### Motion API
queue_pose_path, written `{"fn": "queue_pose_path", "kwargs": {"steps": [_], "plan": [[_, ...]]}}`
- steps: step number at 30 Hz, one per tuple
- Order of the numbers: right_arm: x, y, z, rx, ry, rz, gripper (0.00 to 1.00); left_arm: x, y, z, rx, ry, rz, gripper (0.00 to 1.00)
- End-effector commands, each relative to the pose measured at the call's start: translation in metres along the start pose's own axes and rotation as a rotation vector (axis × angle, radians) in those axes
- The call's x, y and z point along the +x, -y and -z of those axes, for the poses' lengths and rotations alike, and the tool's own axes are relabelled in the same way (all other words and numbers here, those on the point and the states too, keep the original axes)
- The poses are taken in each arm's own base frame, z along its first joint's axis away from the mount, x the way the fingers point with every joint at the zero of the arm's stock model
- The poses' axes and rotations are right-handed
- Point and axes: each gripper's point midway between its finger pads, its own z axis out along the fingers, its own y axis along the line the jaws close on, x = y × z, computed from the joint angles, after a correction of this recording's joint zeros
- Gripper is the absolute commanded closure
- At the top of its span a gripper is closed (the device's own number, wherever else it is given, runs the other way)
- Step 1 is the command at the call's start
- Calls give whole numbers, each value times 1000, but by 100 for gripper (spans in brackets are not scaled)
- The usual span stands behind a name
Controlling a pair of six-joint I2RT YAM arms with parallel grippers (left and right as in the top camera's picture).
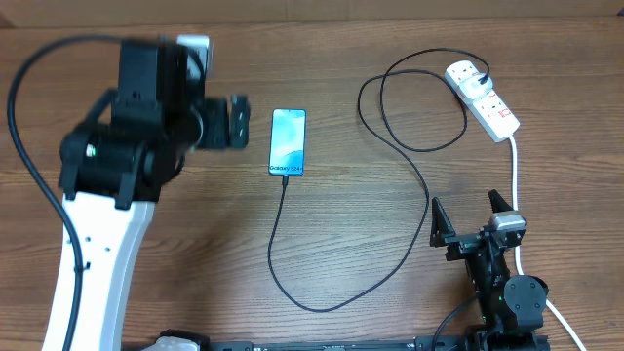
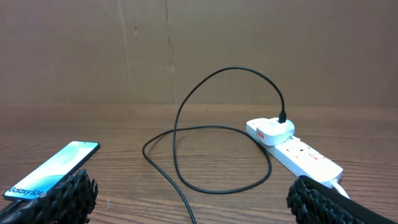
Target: Plug charger to phone and switch on socket
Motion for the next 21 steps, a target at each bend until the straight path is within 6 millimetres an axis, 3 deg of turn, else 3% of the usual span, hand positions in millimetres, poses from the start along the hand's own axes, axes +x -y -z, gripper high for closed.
{"fn": "queue_pose_path", "kwargs": {"steps": [1,6,11,21], "plan": [[2,1,0,9,3,1,0,15,-8,9,-17,19,6,0],[2,1,0,9,3,1,0,37,-23,16,-34,49,38,0],[2,1,0,9,3,1,0,52,-37,10,-31,148,85,0],[2,1,0,9,3,1,0,80,-32,1,141,476,90,0]]}}
